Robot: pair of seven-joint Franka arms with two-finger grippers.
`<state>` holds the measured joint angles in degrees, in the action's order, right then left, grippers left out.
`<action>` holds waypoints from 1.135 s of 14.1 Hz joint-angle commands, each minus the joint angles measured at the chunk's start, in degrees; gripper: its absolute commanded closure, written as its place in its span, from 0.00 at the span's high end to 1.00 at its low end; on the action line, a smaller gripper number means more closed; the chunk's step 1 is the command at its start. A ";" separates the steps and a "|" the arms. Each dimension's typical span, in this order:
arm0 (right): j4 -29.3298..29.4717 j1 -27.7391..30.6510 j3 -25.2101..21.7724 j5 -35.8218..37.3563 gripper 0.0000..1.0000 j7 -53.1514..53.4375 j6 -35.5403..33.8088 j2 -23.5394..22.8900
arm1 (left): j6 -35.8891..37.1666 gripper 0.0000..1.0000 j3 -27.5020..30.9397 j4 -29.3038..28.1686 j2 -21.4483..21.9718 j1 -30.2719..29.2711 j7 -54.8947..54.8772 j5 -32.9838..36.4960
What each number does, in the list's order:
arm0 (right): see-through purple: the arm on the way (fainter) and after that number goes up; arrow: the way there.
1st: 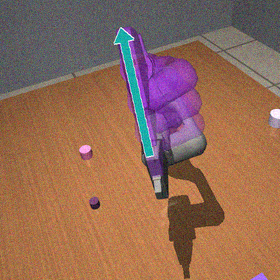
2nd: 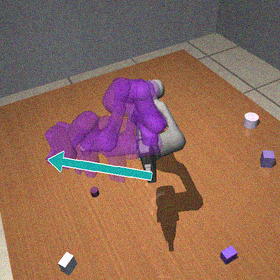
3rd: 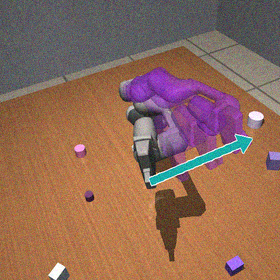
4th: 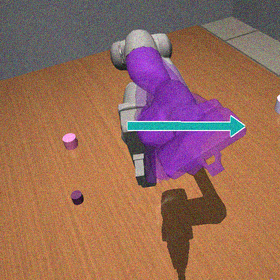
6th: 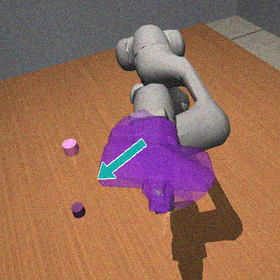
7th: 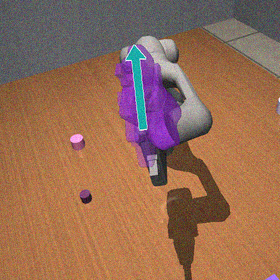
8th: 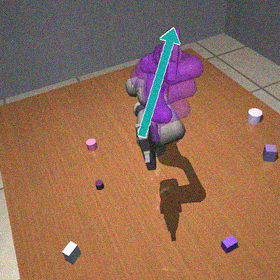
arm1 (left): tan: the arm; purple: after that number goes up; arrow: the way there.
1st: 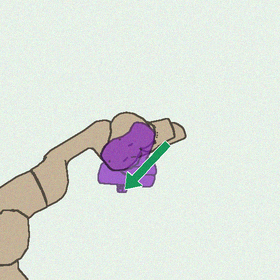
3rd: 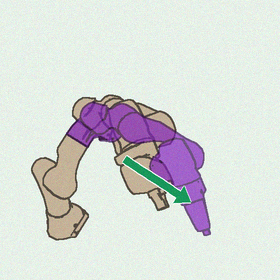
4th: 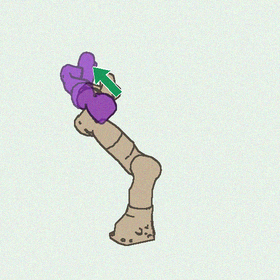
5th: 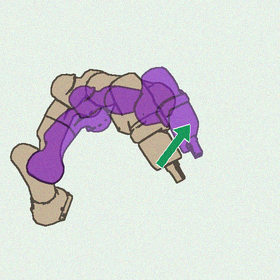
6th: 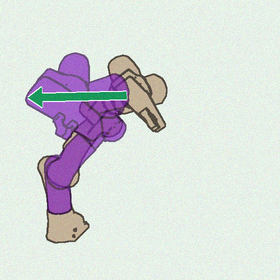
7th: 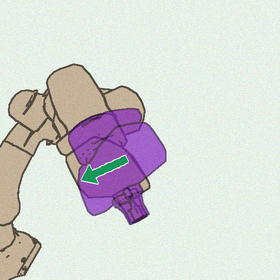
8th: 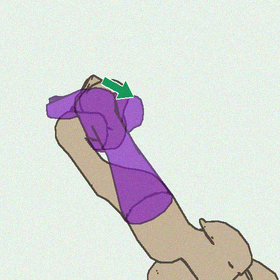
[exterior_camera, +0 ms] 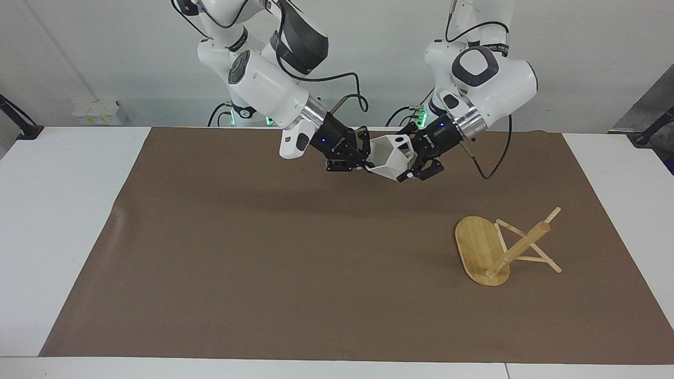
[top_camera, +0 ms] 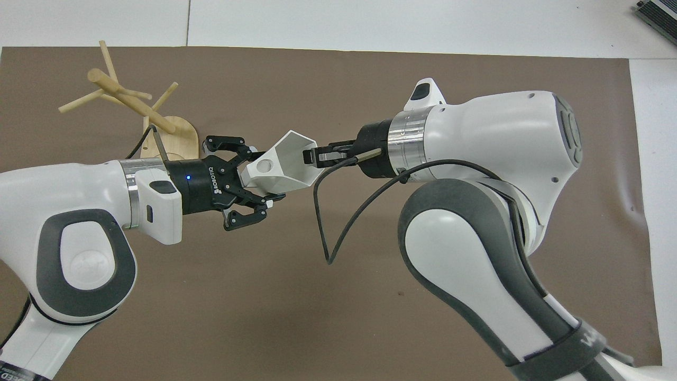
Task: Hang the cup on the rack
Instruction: 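Close the left gripper on the cup body beside the right gripper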
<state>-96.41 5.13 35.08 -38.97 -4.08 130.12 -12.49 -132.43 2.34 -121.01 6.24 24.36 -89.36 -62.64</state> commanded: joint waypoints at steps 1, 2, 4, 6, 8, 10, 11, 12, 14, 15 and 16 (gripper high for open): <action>0.52 0.49 -0.01 -0.32 0.06 4.69 -1.27 0.80 | -1.87 0.00 0.47 -1.77 1.32 1.22 0.06 -1.69; 0.52 0.49 -0.10 -0.32 0.16 6.27 -1.27 1.06 | -1.87 0.00 0.47 -1.77 1.32 1.22 0.06 -1.69; 0.43 0.49 -0.36 -0.32 0.42 8.03 -1.36 1.24 | -1.87 0.00 0.56 -1.69 1.24 1.13 0.06 -1.69; 0.43 0.49 -0.63 -0.32 0.53 8.48 -1.36 1.24 | -2.04 0.00 0.56 -1.69 1.24 1.13 0.15 -1.69; 0.34 0.49 -1.32 -0.32 0.67 8.48 -1.36 1.59 | -2.39 0.00 0.64 -1.69 1.15 0.87 0.24 -1.69; 0.34 0.49 -2.38 -0.32 0.78 8.57 -1.53 1.94 | -2.48 0.00 0.73 -1.77 1.15 0.52 0.15 -1.69; 0.08 0.49 -3.43 -0.32 0.94 8.48 -1.53 2.38 | -2.57 0.00 0.82 -1.77 1.06 0.43 0.15 -1.69; -0.01 0.49 -4.92 -0.32 1.00 8.48 -1.62 2.64 | -3.27 0.00 0.91 -1.77 0.97 0.34 0.24 -1.60; -0.10 0.49 -8.96 -0.32 1.00 8.39 -3.45 3.43 | -4.94 0.00 1.00 -1.86 0.80 -0.10 0.41 -1.60; -0.10 0.49 -11.41 -0.32 1.00 8.30 -4.34 3.96 | -5.55 0.00 1.00 -1.86 0.71 -0.45 0.41 -1.52; -0.18 0.49 -13.79 -0.15 1.00 8.04 -4.95 4.40 | -6.43 0.00 1.00 -1.95 0.62 -0.54 0.59 -1.52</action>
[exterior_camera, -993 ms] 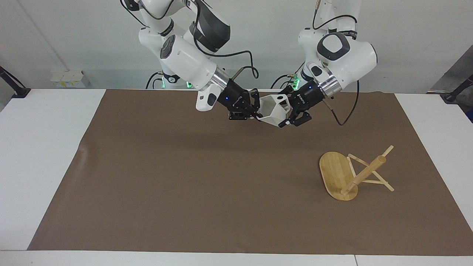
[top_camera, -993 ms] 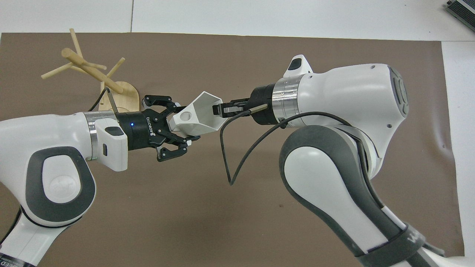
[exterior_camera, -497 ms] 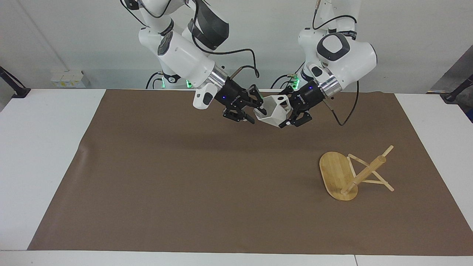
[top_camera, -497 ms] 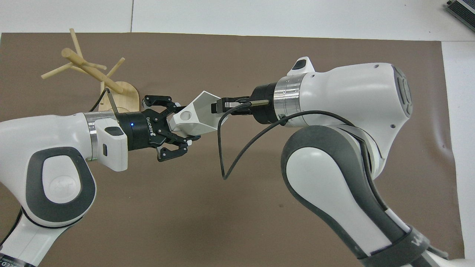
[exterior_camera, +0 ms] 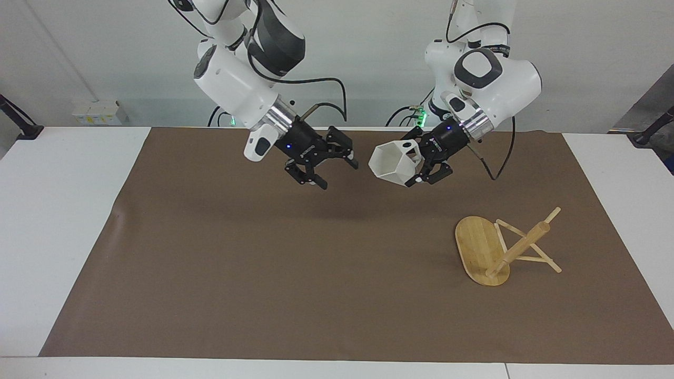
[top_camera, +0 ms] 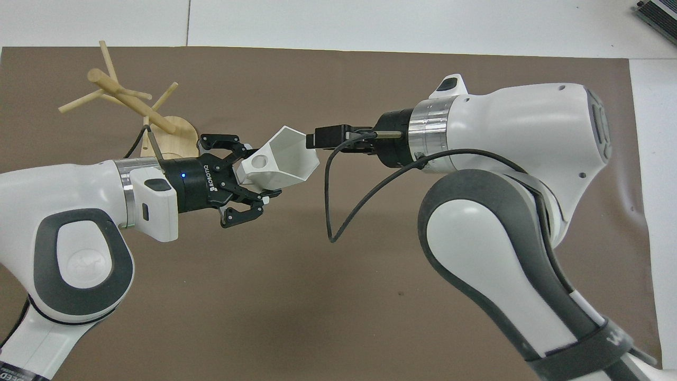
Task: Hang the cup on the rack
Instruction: 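Carry the cup with the left gripper while the right gripper withdraws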
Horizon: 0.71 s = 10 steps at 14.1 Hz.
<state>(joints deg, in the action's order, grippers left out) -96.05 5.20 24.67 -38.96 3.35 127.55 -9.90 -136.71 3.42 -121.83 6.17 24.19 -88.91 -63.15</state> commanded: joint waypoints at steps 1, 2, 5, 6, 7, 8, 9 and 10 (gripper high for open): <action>-0.98 0.43 -5.57 1.42 1.00 0.35 -2.92 1.99 | -3.38 0.00 -0.08 -1.57 0.69 -0.46 0.92 -0.93; -1.07 0.34 -7.77 4.30 1.00 0.08 -4.06 2.08 | -4.61 0.00 -0.08 -1.92 0.69 -0.46 2.32 -0.84; -2.03 0.43 -12.17 17.73 1.00 0.08 -6.53 2.78 | -7.34 0.00 0.01 -2.36 -0.54 -1.43 8.73 -0.75; -2.21 0.43 -13.58 21.87 1.00 0.25 -6.70 2.87 | -9.00 0.00 0.01 -2.36 -0.98 -1.52 10.75 -0.66; -2.30 0.43 -14.98 24.52 1.00 0.26 -6.62 2.87 | -10.93 0.00 0.01 -2.27 -1.85 -1.52 11.99 -0.57; -2.30 0.43 -16.48 25.42 1.00 0.17 -6.79 2.95 | -12.60 0.00 0.01 -2.27 -2.39 -1.52 13.40 -0.57; -2.56 0.51 -17.01 25.43 1.00 0.26 -7.66 3.39 | -14.19 0.00 0.01 -2.10 -3.35 -1.52 15.33 -0.49; -2.74 0.51 -17.72 25.51 1.00 0.34 -8.98 3.57 | -14.90 0.00 0.09 -1.84 -4.23 -1.52 17.17 -0.40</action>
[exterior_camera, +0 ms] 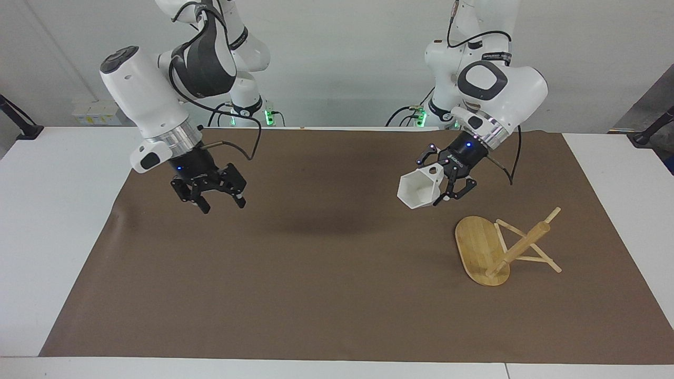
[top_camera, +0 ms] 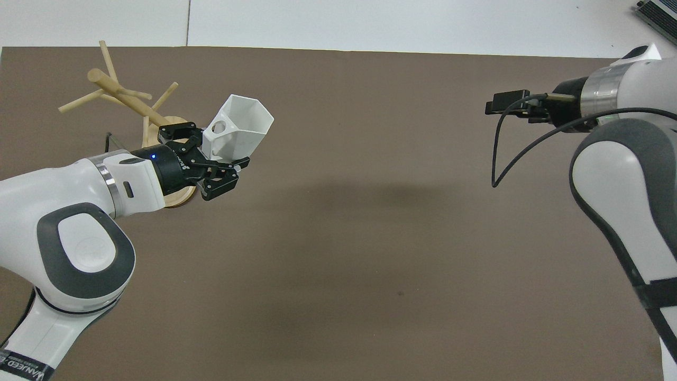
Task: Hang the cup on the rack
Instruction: 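Carry the cup with the left gripper while the right gripper withdraws, then move the cup with the left gripper onto a mug tree peg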
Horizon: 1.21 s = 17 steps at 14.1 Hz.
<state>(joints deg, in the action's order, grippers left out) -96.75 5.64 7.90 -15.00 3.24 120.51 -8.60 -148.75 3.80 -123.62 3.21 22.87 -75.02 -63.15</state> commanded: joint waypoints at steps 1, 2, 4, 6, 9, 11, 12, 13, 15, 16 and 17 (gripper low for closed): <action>-2.04 0.08 -1.57 1.55 1.00 0.46 -3.25 2.27 | -4.08 0.00 -0.37 -0.04 -1.63 -0.19 5.39 -0.31; -2.21 0.08 -2.01 1.64 1.00 0.28 -3.96 2.44 | -5.92 0.00 -0.29 0.04 -2.42 -0.11 8.02 -0.22; -3.18 0.08 -3.32 1.81 1.00 0.19 -4.40 2.88 | -6.55 0.00 -0.28 0.83 -4.09 -0.19 11.03 1.70; -3.27 0.08 -4.21 4.26 1.00 -1.38 -4.40 3.15 | -6.64 0.00 -0.20 1.71 -5.15 -0.54 13.40 3.81; -3.27 0.08 -4.21 15.14 1.00 -1.57 -4.40 3.15 | -8.48 0.00 -0.02 4.34 -6.81 -2.73 14.63 6.37; -3.18 0.08 -4.47 17.37 1.00 -1.30 -4.84 3.15 | -8.49 0.00 -0.02 5.05 -7.26 -3.80 21.11 6.46; -2.92 0.08 -5.17 17.37 1.00 -0.87 -5.71 3.15 | -8.49 0.00 -0.02 5.05 -7.34 -4.06 23.06 6.63; -2.57 0.08 -5.70 17.46 1.00 0.01 -6.59 3.24 | -8.49 0.00 0.07 5.05 -7.35 -4.06 23.86 6.81; -1.78 0.08 -7.45 17.46 1.00 0.28 -7.57 3.67 | -9.36 0.00 -0.02 4.79 -7.35 -4.06 26.66 6.81; -1.60 0.08 -7.72 17.46 1.00 0.02 -7.65 3.76 | -9.54 0.00 -0.02 4.53 -7.35 -4.15 28.34 6.81; -1.60 0.08 -8.07 17.55 1.00 -0.16 -7.74 4.11 | -9.54 0.00 0.07 4.44 -7.35 -4.24 29.40 6.81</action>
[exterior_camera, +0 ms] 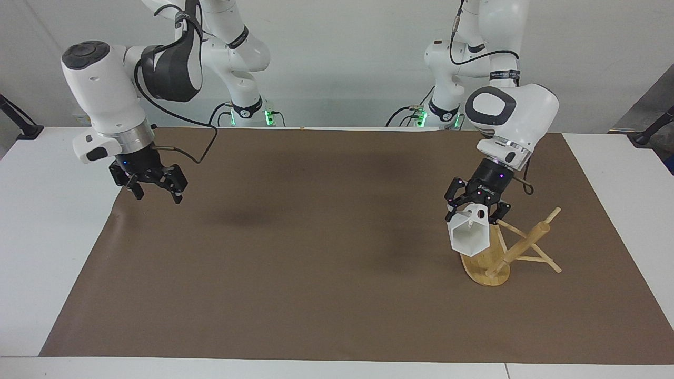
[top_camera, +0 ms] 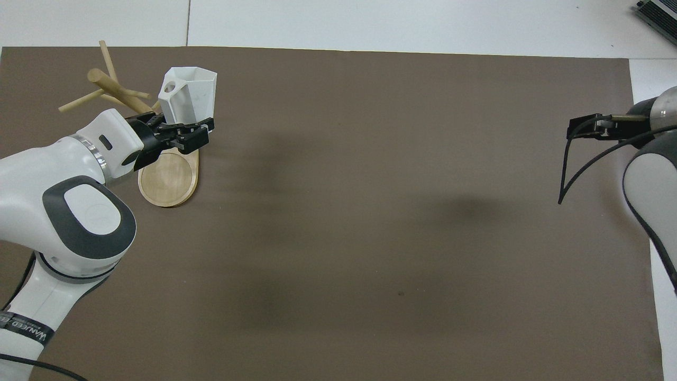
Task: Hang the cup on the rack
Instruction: 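Move the cup with the left gripper onto a mug tree peg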
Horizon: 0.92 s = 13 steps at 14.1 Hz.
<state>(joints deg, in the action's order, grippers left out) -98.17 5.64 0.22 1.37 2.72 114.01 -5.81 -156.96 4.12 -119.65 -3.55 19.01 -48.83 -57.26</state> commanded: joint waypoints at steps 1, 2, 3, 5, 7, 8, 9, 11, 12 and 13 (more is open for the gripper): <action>-0.18 0.07 -0.39 1.09 1.00 0.27 -1.24 1.67 | -1.42 0.00 -0.25 0.47 -0.59 -0.64 3.92 0.92; 0.16 0.07 -0.04 1.09 1.00 0.27 -1.85 1.76 | -1.42 0.00 -0.25 0.38 -0.59 -1.08 4.53 0.92; 1.39 0.07 0.22 1.09 1.00 0.36 -3.25 1.76 | -1.33 0.00 -0.25 0.38 -0.59 -1.17 5.93 0.92; 3.24 0.07 0.31 1.00 1.00 0.36 -5.46 1.68 | -1.33 0.00 -0.25 0.29 -0.50 -1.26 8.14 0.92; 4.29 0.07 0.40 1.00 1.00 0.36 -7.39 1.68 | -1.25 0.00 -0.25 0.29 -0.50 -2.48 8.40 0.92; 5.08 -0.01 0.49 1.00 1.00 0.36 -8.35 1.68 | -1.25 0.00 -0.25 0.03 -0.50 -2.57 8.75 0.92; 5.52 0.07 0.57 0.92 1.00 0.53 -9.23 1.76 | -1.16 0.00 -0.25 0.03 -0.50 -2.75 10.24 0.92; 5.79 -0.01 0.84 0.83 1.00 0.80 -9.51 1.76 | -1.16 0.00 -0.25 0.03 -0.50 -2.75 12.79 0.92; 5.88 -0.02 0.84 0.83 1.00 0.80 -9.59 1.76 | -1.07 0.00 -0.25 0.03 -0.50 -2.84 13.76 0.92; 5.97 0.07 0.92 0.91 1.00 0.80 -9.59 1.76 | -1.07 0.00 -0.25 -0.06 -0.50 -3.19 14.90 0.92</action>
<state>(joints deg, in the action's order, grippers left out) -92.88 5.44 0.55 1.37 2.72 105.64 -4.19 -157.58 4.26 -119.69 -3.88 16.71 -36.73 -57.26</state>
